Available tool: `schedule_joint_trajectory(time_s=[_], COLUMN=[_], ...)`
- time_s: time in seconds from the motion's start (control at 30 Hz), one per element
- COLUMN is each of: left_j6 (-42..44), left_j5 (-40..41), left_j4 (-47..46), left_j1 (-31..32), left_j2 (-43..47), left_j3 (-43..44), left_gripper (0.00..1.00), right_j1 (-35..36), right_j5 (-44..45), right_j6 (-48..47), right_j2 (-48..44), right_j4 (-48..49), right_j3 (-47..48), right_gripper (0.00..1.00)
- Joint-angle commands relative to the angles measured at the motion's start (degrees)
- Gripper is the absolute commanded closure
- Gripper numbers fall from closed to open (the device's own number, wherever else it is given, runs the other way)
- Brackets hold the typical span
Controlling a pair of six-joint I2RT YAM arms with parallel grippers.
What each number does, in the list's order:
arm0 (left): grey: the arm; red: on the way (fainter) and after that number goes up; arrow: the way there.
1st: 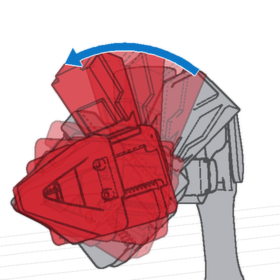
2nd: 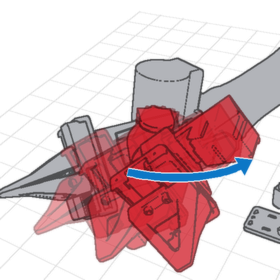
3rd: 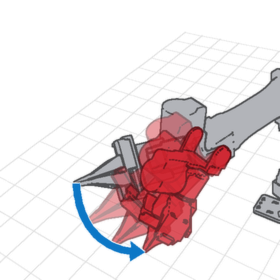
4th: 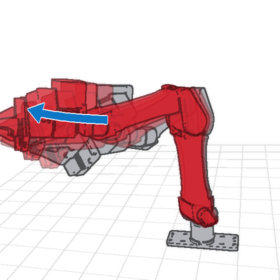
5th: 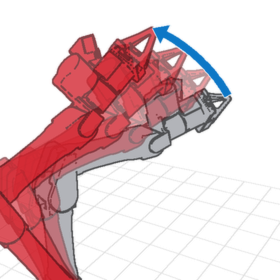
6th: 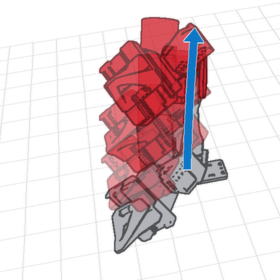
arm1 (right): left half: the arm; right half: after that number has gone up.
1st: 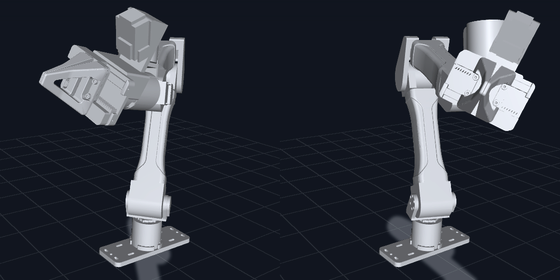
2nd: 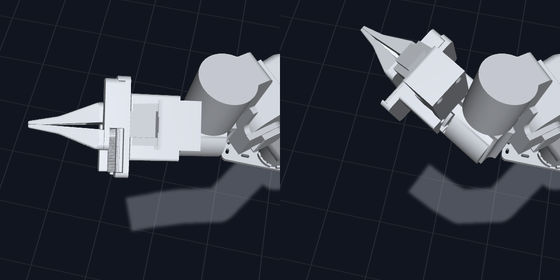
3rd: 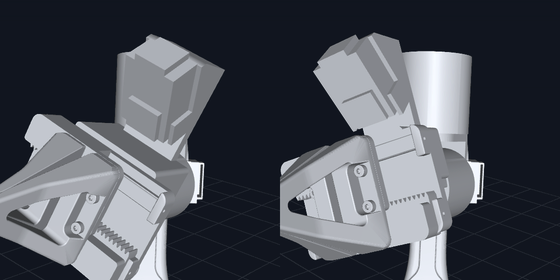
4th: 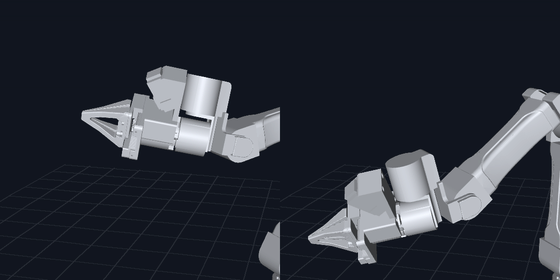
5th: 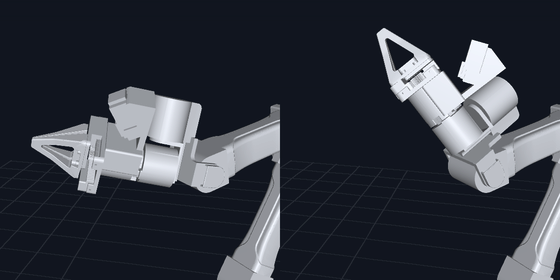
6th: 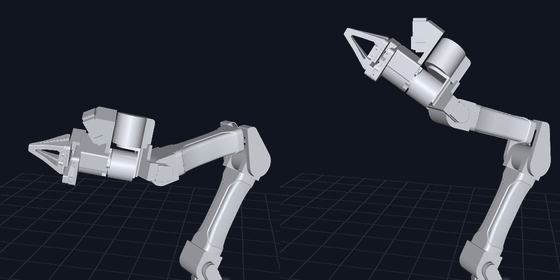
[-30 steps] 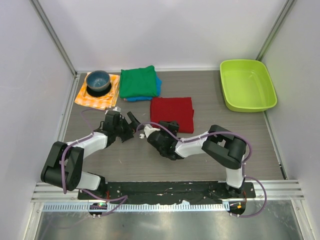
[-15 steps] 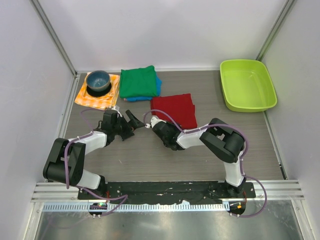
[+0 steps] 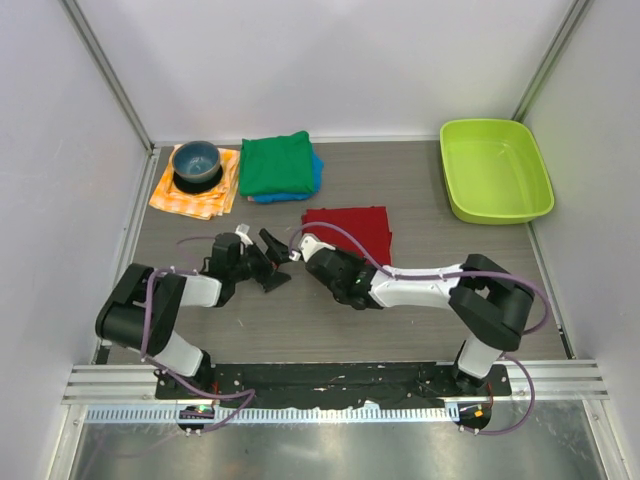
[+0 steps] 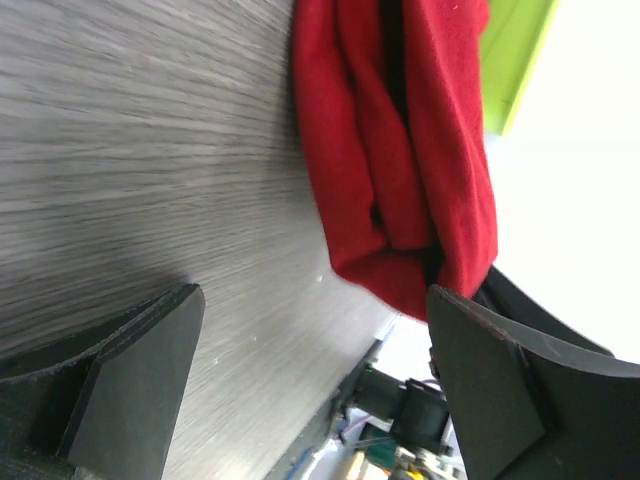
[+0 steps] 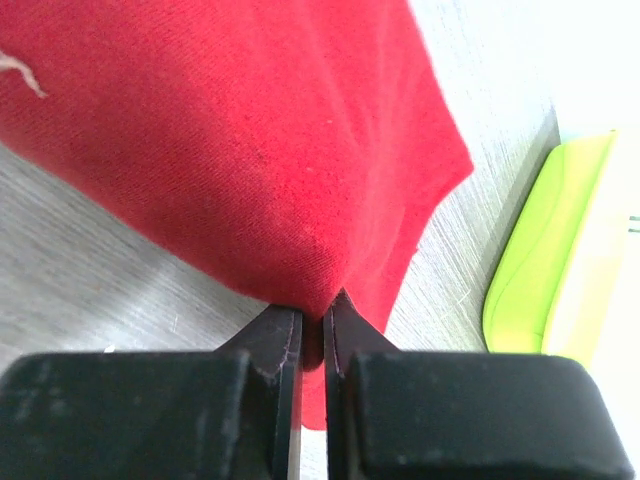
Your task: Fold and stack the t-shirts
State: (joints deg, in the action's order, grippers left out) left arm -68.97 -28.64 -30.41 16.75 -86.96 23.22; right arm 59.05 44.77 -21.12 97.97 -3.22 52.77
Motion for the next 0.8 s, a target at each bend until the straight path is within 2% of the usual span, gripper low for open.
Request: schedule_joint_trajectory(time_s=[0.0,0.27,0.4,0.77], left_j6=[-9.9,-17.9,-23.0,-33.8], left_j5=[-4.2,-3.0,-0.5,-3.5], left_j4=[-16.3,-30.1,-41.1,-54.0], left_j1=[1.8,2.5,2.5,6.1], left_j2=[-6.2,-13.1,-14.0,-22.3], left_j3=[-2.6,-5.0,-9.3,-7.4], left_gripper=[0.0,0.0,0.0,0.0], right_j1=[1.4,2.7,3.0,4.8], right_j5=[1.4,2.4,2.5,3.2], right_j6=[2.4,2.7,3.2,3.3], right_j2=[-6.6,-9.6,-10.1,-9.3], right_j4=[-3.0,-5.8,-6.6,-6.8], right_j3=[-0.3,-0.6,-0.8,0.0], right_gripper=[0.99,0.99,0.99,0.99])
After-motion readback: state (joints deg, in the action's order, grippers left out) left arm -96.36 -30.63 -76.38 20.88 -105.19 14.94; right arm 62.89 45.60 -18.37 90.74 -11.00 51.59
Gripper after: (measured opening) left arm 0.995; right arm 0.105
